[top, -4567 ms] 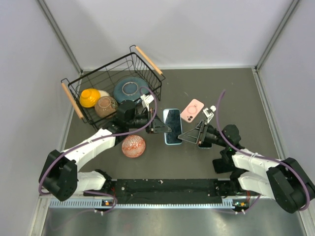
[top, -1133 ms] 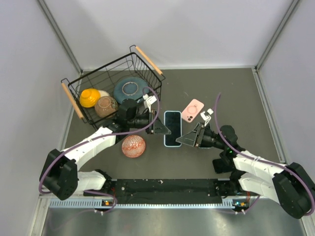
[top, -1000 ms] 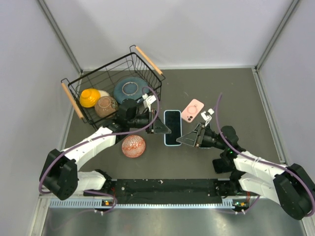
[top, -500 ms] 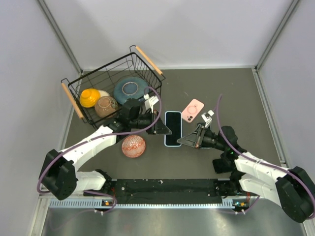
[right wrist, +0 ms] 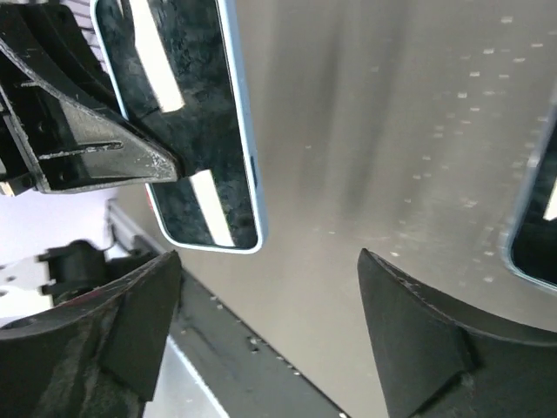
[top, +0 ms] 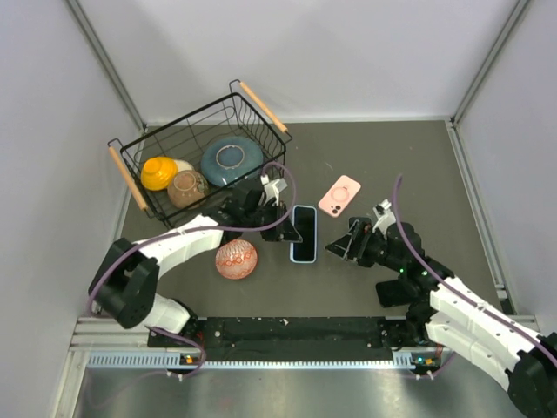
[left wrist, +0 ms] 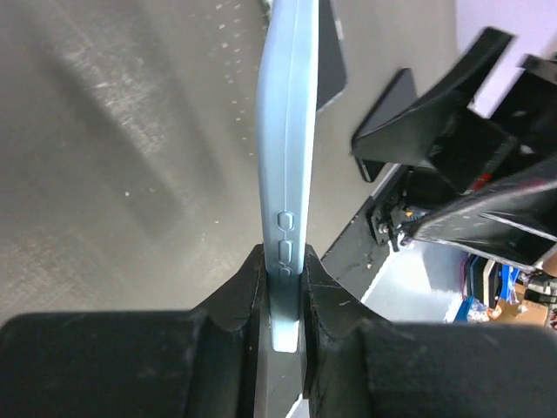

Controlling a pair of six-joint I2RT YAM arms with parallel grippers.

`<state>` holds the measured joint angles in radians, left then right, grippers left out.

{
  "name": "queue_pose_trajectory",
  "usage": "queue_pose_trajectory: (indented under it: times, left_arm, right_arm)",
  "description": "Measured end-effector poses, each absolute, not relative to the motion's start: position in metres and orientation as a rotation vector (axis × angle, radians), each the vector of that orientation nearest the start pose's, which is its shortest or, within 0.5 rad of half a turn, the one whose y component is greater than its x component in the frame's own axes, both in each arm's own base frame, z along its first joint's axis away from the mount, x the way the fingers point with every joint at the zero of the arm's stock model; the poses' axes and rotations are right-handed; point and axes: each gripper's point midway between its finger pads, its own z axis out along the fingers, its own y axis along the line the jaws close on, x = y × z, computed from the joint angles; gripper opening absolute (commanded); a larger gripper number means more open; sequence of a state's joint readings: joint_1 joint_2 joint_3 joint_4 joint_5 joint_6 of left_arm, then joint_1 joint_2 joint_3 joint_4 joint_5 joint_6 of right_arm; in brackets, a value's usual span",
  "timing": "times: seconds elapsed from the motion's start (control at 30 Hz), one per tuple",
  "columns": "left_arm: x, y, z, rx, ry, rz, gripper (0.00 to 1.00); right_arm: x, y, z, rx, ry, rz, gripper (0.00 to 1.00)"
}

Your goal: Put the phone into the phone case

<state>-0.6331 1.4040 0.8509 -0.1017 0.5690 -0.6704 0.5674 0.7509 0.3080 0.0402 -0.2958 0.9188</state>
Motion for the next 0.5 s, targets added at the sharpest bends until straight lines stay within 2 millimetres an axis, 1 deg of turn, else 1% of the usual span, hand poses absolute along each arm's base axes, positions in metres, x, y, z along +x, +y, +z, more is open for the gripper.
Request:
queue_pose_trajectory:
  times: [0.03,0.07,0.1,0.27,0.33,0.47,0.5]
  left_arm:
    - [0.223,-0.308,0.135,0.295,2.458,-1.278,0.0]
    - [0.224,-0.308,0.127,0.286,2.484,-1.268,0.0]
    - [0.225,-0.308,0.121,0.279,2.503,-1.262,0.0]
    - [0.225,-0.311,0.086,0.24,2.607,-1.233,0.0]
    - [0.226,-0.314,0.079,0.229,2.625,-1.239,0.0]
    - [0.229,-0.32,0.072,0.215,2.636,-1.265,0.0]
    - [0.23,-0.321,0.07,0.21,2.637,-1.268,0.02]
  right_arm:
    - [0.19,0.214,0.125,0.166,2.188,1.162,0.9]
    - [0.19,0.21,0.121,0.165,2.205,1.119,0.98]
    - [0.191,0.205,0.118,0.166,2.218,1.078,0.99]
    - [0.197,0.187,0.102,0.23,2.284,0.929,0.99]
    - [0.198,0.18,0.094,0.254,2.316,0.877,0.99]
    - [0.196,0.169,0.084,0.258,2.347,0.791,0.99]
    - [0.196,0.167,0.083,0.257,2.35,0.775,0.99]
